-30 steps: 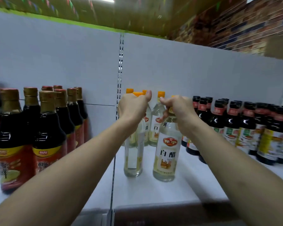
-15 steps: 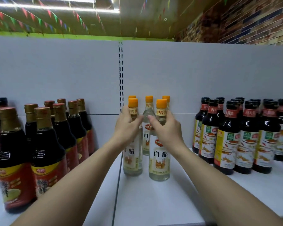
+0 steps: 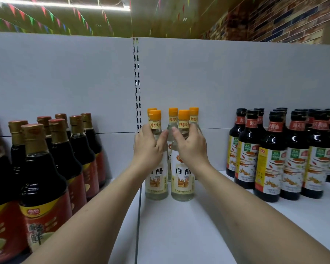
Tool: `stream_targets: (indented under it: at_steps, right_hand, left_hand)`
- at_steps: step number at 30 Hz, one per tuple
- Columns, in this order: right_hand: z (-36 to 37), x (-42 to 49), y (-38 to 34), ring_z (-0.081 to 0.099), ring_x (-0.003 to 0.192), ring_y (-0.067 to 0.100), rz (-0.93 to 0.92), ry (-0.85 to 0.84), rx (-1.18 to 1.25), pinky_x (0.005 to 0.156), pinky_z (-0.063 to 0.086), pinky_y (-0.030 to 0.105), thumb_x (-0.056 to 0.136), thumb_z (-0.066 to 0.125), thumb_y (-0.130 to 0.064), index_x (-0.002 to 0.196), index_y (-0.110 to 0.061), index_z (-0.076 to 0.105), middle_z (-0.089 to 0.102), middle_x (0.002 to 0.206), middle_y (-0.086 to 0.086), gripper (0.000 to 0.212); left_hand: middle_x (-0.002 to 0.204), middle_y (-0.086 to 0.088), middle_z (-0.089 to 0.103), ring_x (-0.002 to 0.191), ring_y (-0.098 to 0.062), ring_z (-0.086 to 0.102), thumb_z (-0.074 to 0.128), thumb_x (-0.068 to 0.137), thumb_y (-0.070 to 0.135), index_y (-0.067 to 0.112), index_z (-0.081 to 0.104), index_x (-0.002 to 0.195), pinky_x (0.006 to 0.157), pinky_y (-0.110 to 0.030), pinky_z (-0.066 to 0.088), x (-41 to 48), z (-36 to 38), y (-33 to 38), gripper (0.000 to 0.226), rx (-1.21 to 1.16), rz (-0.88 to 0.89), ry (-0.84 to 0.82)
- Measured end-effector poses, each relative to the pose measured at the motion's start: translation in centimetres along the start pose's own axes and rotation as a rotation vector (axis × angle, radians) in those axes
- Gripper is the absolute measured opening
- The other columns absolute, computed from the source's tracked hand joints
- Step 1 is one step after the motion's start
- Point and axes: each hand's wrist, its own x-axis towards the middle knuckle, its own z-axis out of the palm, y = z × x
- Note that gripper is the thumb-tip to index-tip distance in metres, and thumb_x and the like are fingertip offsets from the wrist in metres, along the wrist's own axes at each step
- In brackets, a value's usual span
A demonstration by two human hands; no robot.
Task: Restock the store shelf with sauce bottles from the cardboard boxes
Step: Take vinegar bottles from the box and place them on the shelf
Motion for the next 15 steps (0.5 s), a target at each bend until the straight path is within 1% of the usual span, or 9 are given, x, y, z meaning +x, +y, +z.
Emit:
stream_targets:
  at_steps: [3, 8, 12, 15]
  right_hand:
    - [0.6, 0.7, 0.5, 0.058, 0.108, 0.02, 0.0, -0.011, -0.024, 0.095, 0.049, 0.043, 0.099, 0.059, -0.048, 0.115, -0.018, 0.062, 0.061, 0.111, -0.001, 0.034]
    - [1.3, 1.4, 1.0, 0.052, 0.116, 0.022, -0.007, -0.014, -0.079, 0.094, 0.041, 0.036, 0.1, 0.057, -0.047, 0.115, -0.016, 0.063, 0.058, 0.115, 0.003, 0.036]
    - [1.8, 1.9, 1.5, 0.047, 0.122, 0.024, -0.014, -0.017, -0.162, 0.092, 0.032, 0.032, 0.1, 0.054, -0.051, 0.118, -0.015, 0.062, 0.057, 0.122, 0.006, 0.04]
    - [2.1, 2.3, 1.6, 0.046, 0.124, 0.025, -0.017, -0.002, -0.181, 0.092, 0.029, 0.031, 0.1, 0.054, -0.051, 0.118, -0.013, 0.063, 0.057, 0.124, 0.008, 0.042]
  left_hand:
    - [0.118, -0.005, 0.055, 0.113, -0.029, 0.05, 0.051, 0.103, 0.05, 0.017, 0.049, 0.124, 0.099, -0.055, 0.045, 0.3, 0.1, -0.5, 0.039, 0.021, -0.006, -0.016]
    - [0.128, -0.006, 0.054, 0.121, -0.029, 0.047, 0.052, 0.102, 0.052, 0.016, 0.048, 0.132, 0.105, -0.055, 0.042, 0.7, 0.2, -0.7, 0.047, 0.078, -0.035, -0.011]
    - [0.133, -0.006, 0.053, 0.124, -0.028, 0.046, 0.05, 0.101, 0.057, 0.016, 0.046, 0.135, 0.107, -0.051, 0.039, 1.0, 0.7, -0.8, 0.053, 0.152, -0.05, 0.001]
    - [0.135, -0.006, 0.051, 0.124, -0.029, 0.045, 0.046, 0.101, 0.061, 0.015, 0.045, 0.136, 0.105, -0.049, 0.037, 1.2, 0.9, -0.9, 0.057, 0.199, -0.06, 0.001]
